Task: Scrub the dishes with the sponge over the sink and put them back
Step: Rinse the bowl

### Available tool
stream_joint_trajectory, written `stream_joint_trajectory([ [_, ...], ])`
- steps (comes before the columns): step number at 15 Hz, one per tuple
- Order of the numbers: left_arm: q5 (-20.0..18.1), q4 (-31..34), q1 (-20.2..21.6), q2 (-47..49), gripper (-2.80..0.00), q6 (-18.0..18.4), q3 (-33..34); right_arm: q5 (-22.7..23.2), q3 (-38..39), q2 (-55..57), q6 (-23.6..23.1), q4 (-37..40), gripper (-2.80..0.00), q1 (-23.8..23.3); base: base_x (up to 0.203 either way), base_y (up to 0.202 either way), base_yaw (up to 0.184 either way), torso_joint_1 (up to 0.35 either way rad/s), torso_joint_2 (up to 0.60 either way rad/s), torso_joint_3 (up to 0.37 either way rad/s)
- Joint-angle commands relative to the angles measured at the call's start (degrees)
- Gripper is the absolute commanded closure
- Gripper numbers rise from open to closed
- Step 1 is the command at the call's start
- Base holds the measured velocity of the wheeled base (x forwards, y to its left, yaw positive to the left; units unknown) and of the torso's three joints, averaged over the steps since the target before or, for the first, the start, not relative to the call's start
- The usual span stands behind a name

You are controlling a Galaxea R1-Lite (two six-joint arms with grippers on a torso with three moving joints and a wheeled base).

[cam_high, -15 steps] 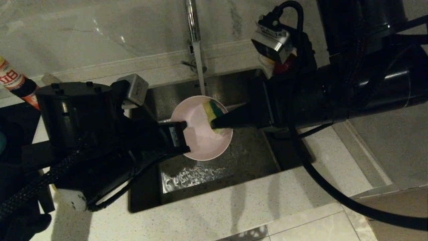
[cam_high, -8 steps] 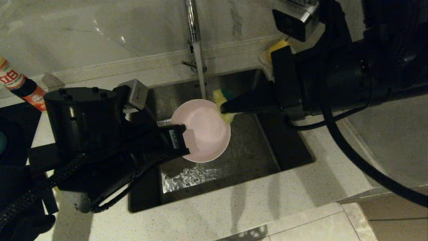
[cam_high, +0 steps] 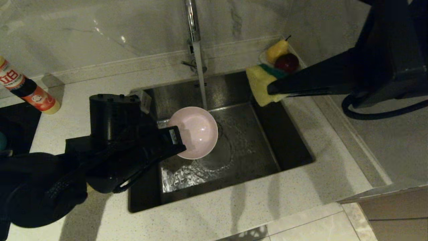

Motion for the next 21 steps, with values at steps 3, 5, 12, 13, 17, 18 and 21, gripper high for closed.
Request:
stream_joint_trajectory([
  [3,-0.3,12.8,3.6,6.7,0.0,-7.1,-12.6,0.2,6.4,-6.4,-0.1,0.1,0.0,-3.5,0.0,0.0,0.0,0.0,0.0,0.0],
  [5,-1.6,19.8,4.0,9.4,0.0,-11.0,-19.6,0.2,9.7,-8.6,-0.1,-0.2,0.0,-3.6,0.0,0.0,0.0,0.0,0.0,0.0],
  [12,-3.3,28.2,4.2,17.9,0.0,-16.5,-31.2,0.5,15.3,-10.9,-0.1,-1.3,0.0,-4.9,0.0,0.0,0.0,0.0,0.0,0.0],
  [13,-3.3,28.3,4.5,18.2,0.0,-16.9,-32.0,0.7,15.9,-11.1,-0.1,-2.3,0.0,-4.9,0.0,0.0,0.0,0.0,0.0,0.0],
  [17,-3.3,28.4,4.9,19.6,0.0,-18.4,-35.6,0.7,17.2,-11.9,0.0,-3.1,0.0,-4.9,0.0,0.0,0.0,0.0,0.0,0.0],
  [18,-3.4,28.3,4.9,19.6,0.0,-18.4,-35.7,0.7,17.6,-12.0,0.0,-3.2,0.0,-4.9,0.0,0.0,0.0,0.0,0.0,0.0],
  [21,-3.4,28.4,4.9,19.2,0.0,-18.9,-35.4,0.7,17.9,-12.2,0.0,-3.2,0.0,-4.9,0.0,0.0,0.0,0.0,0.0,0.0],
])
